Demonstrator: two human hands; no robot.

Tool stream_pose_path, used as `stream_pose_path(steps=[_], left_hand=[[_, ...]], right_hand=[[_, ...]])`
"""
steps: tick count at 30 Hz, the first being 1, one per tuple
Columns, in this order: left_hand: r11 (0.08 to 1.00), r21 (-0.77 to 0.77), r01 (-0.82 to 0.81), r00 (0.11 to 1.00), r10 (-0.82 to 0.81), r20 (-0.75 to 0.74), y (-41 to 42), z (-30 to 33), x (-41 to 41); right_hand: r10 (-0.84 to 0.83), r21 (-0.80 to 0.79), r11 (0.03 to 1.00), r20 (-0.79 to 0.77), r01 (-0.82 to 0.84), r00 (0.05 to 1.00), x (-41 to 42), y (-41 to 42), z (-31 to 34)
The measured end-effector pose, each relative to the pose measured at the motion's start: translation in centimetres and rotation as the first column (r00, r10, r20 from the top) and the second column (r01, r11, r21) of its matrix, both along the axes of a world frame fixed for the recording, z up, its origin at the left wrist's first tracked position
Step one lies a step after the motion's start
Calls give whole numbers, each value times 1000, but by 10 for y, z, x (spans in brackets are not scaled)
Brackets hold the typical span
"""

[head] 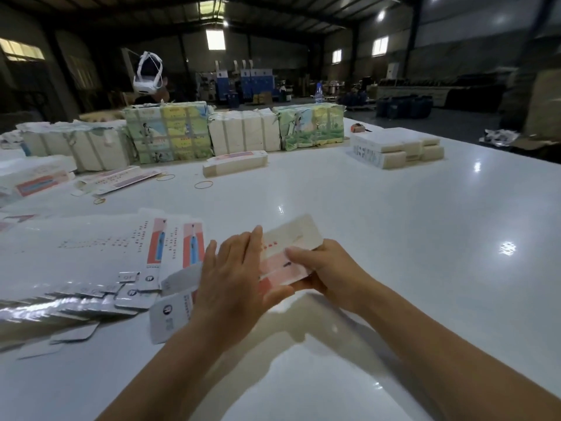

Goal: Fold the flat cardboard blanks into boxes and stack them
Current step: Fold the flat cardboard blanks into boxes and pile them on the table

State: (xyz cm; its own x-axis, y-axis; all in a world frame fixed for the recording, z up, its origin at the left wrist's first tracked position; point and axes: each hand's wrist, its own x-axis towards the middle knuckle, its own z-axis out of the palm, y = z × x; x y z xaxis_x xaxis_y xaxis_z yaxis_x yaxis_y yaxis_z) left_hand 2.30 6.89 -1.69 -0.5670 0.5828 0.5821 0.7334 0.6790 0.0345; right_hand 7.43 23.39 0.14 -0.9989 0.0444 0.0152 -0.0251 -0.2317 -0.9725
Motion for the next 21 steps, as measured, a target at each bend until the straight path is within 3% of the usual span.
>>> stream_pose_path(steps=[9, 15, 21], left_hand=[[984, 94, 154, 988, -155, 1, -14, 22, 6], [991, 33, 130, 990, -127, -61, -16, 30, 11], [995, 22, 98, 993, -96, -70, -18, 33, 12]], right_hand=[[156, -63, 985, -87, -161, 984, 9, 12, 12], [57, 191, 981, -113, -34, 992, 12, 14, 15], [32, 223, 975, -76, -15, 997, 12, 17, 17]])
